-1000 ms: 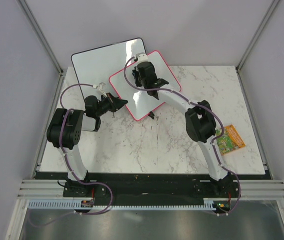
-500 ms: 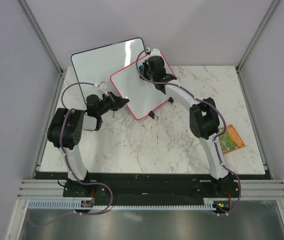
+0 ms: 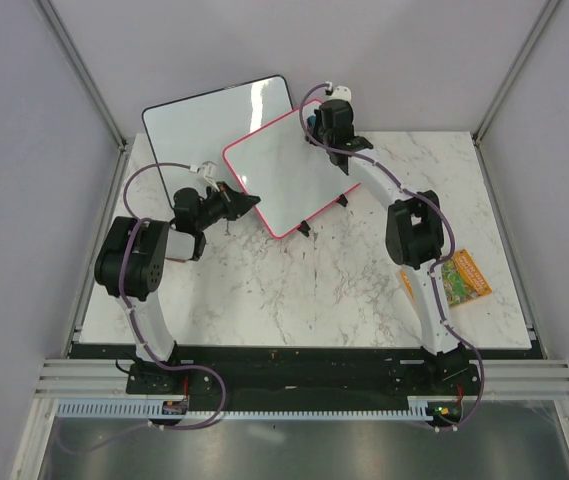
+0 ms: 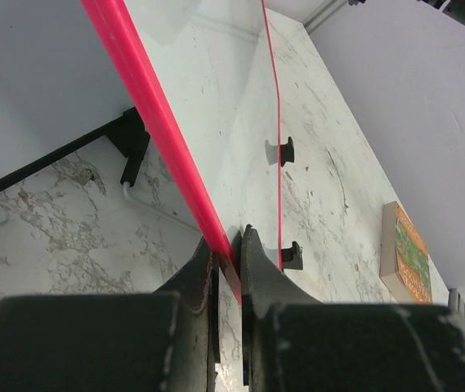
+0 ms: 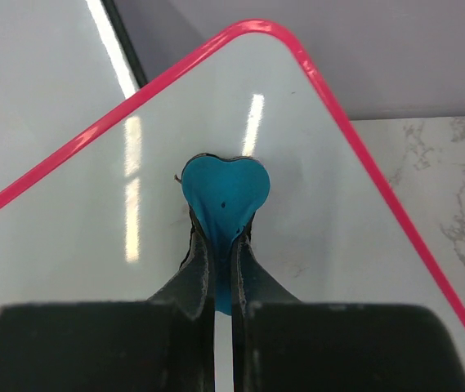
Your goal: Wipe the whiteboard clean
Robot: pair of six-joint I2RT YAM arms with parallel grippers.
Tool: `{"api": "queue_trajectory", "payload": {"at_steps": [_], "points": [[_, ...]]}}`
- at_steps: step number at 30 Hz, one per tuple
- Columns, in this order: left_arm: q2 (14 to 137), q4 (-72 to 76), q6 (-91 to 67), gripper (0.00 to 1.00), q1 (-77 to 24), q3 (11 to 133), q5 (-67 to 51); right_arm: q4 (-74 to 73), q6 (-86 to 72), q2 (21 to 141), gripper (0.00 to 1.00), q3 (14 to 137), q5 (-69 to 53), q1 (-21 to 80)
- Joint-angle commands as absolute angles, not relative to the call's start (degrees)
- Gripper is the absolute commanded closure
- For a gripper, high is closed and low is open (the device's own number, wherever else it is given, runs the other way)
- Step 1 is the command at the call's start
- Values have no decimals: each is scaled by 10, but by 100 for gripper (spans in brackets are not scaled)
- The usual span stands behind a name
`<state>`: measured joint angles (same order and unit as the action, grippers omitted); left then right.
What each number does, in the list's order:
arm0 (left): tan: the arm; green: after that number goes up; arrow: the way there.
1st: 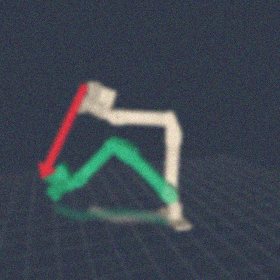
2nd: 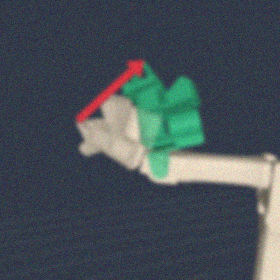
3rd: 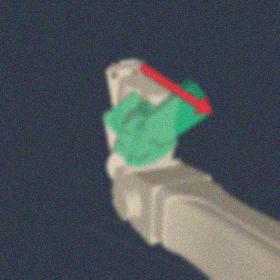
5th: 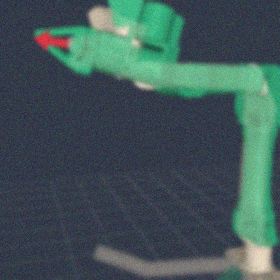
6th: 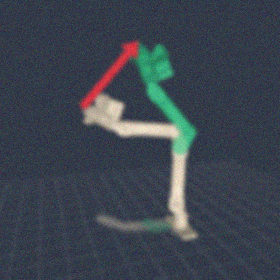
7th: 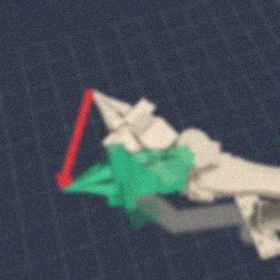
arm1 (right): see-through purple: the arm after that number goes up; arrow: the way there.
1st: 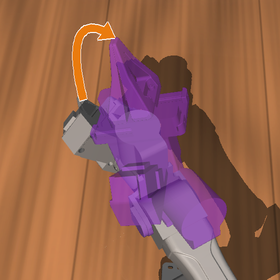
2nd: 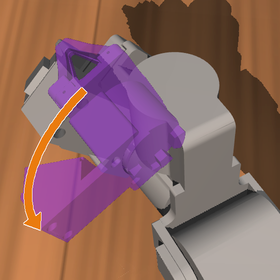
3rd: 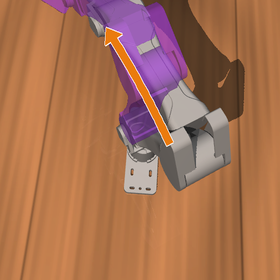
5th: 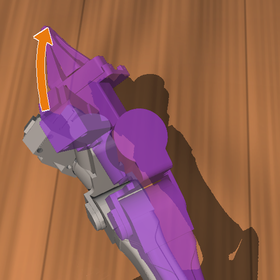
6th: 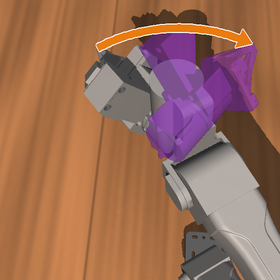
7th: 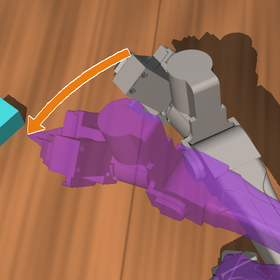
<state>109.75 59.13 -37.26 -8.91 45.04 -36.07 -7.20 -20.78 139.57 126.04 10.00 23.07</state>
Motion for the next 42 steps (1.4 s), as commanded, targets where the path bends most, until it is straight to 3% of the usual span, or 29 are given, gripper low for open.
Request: {"api": "queue_trajectory", "payload": {"at_steps": [1, 13, 24, 31, 35, 42], "points": [[1085, 602, -214, 98, -124, 457, -423, -181, -181, 1462, 100, 1273, 181, 196], [1082, 589, -204, 98, -129, 461, -418, -177, -140, 1459, 100, 1244, 15, 205], [1080, 585, -200, 98, -132, 462, -416, -116, -114, 1371, 100, 1067, -18, 320], [1079, 584, -198, 98, -133, 461, -415, -157, -105, 1390, 100, 1101, -48, 400], [1078, 582, -196, 98, -134, 462, -413, -180, -96, 1412, 100, 1131, -19, 438], [1078, 581, -194, 98, -134, 461, -414, -173, -115, 1415, 100, 1150, 101, 394]]}}
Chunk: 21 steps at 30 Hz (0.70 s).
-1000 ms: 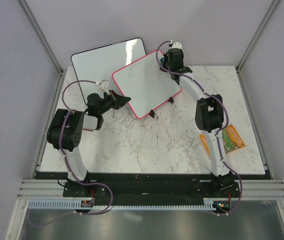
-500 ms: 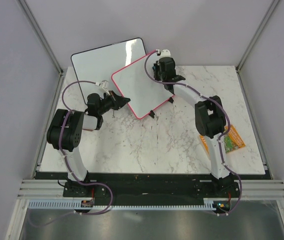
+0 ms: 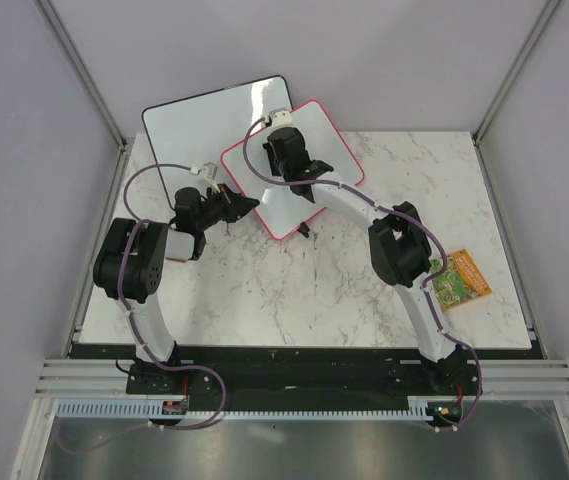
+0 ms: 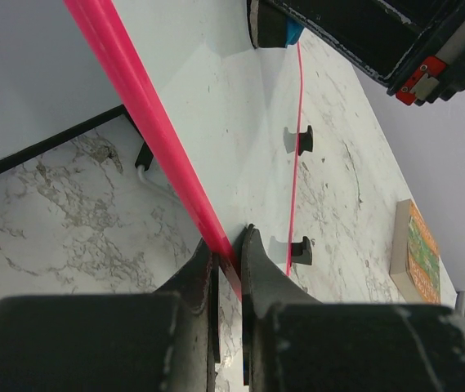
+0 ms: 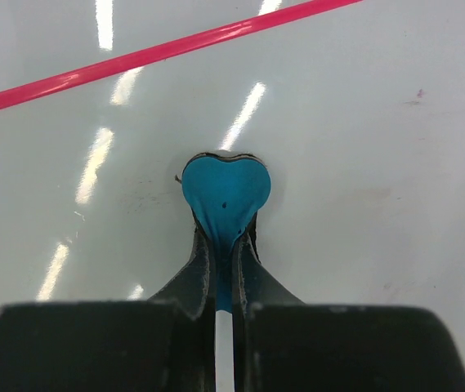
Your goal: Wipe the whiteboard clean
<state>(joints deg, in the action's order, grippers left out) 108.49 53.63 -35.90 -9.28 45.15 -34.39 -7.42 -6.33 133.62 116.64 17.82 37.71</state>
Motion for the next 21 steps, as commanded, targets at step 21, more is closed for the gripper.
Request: {"api": "queue_trajectory", "payload": {"at_steps": [21], "points": [[1076, 572, -185, 98, -140, 464, -410, -280, -179, 1525, 100, 1373, 105, 173]]}}
